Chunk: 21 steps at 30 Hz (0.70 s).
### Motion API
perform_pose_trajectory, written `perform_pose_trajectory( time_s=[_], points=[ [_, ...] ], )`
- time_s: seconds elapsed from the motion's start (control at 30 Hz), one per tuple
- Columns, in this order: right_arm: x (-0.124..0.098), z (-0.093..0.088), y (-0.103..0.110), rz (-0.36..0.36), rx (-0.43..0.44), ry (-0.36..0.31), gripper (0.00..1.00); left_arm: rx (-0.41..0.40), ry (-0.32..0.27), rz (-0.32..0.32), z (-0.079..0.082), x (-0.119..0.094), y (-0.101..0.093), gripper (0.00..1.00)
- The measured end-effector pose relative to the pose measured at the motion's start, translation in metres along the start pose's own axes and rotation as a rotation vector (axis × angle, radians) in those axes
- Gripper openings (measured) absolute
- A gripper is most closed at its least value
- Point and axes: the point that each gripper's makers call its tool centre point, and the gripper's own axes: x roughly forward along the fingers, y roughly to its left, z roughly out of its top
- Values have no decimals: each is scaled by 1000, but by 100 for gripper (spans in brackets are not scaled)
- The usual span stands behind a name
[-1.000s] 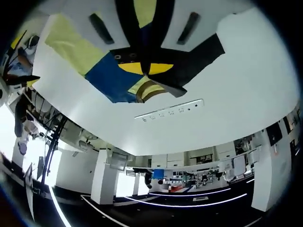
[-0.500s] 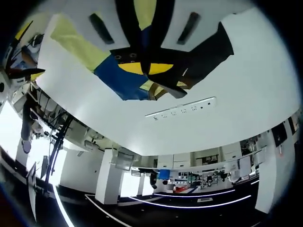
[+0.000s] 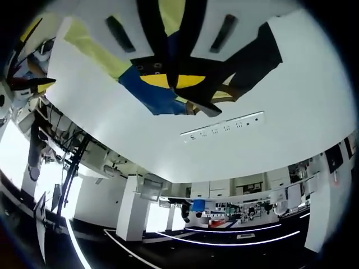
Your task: Fold the garment on the visible template until the final outline fits inside the template.
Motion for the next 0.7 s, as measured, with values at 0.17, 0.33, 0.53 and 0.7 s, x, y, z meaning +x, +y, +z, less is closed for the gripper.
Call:
perform_pose_trajectory(
  time_s=[0.17, 0.33, 0.53, 0.7],
  points=[
    [-1, -1, -2, -6, 4, 2, 98, -1, -9, -13, 4, 5, -8, 0],
    [-1, -5, -2, -6, 10, 10, 98, 7, -14, -31, 6, 10, -17, 0],
    [0, -4, -1, -3, 23, 6, 98, 19, -10, -60, 5, 15, -33, 0],
    [0, -5, -1, -2, 26, 6, 98, 25, -3, -74, 2, 19, -43, 0]
  ],
)
